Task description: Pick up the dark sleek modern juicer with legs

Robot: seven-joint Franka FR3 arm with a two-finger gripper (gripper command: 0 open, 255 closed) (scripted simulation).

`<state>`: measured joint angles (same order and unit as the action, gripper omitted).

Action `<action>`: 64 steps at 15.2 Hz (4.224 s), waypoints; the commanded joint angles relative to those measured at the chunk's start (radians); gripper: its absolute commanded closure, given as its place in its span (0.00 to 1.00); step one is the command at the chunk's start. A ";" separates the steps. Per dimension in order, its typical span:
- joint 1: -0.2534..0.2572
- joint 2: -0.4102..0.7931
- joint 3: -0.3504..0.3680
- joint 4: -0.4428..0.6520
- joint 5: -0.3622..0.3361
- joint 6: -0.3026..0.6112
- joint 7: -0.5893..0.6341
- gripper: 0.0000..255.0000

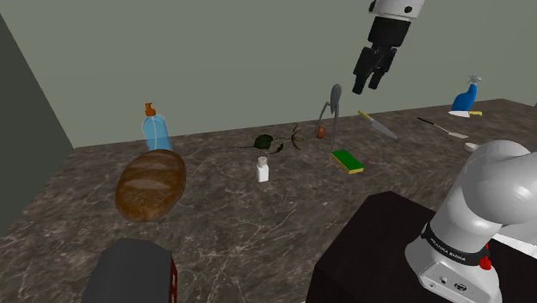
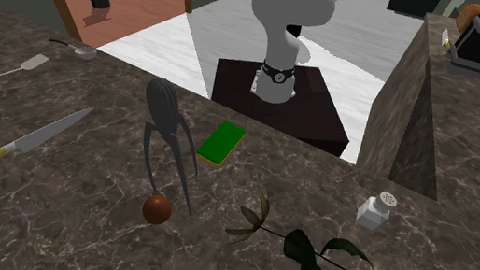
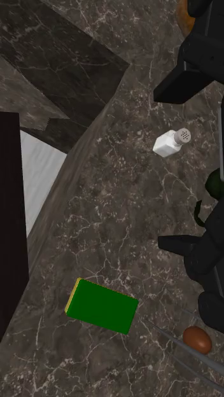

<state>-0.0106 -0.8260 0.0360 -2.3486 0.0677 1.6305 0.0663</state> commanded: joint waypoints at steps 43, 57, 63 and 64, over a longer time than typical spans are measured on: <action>-0.060 0.852 -0.474 0.482 0.046 0.342 -0.778 1.00; -0.060 0.843 -0.474 0.594 0.038 0.223 -0.763 1.00; -0.061 0.849 -0.476 0.681 0.038 0.141 -0.758 1.00; -0.062 0.849 -0.476 0.683 0.038 0.139 -0.758 1.00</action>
<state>-0.0719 0.0243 -0.4398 -1.6713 0.1068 1.7769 -0.6922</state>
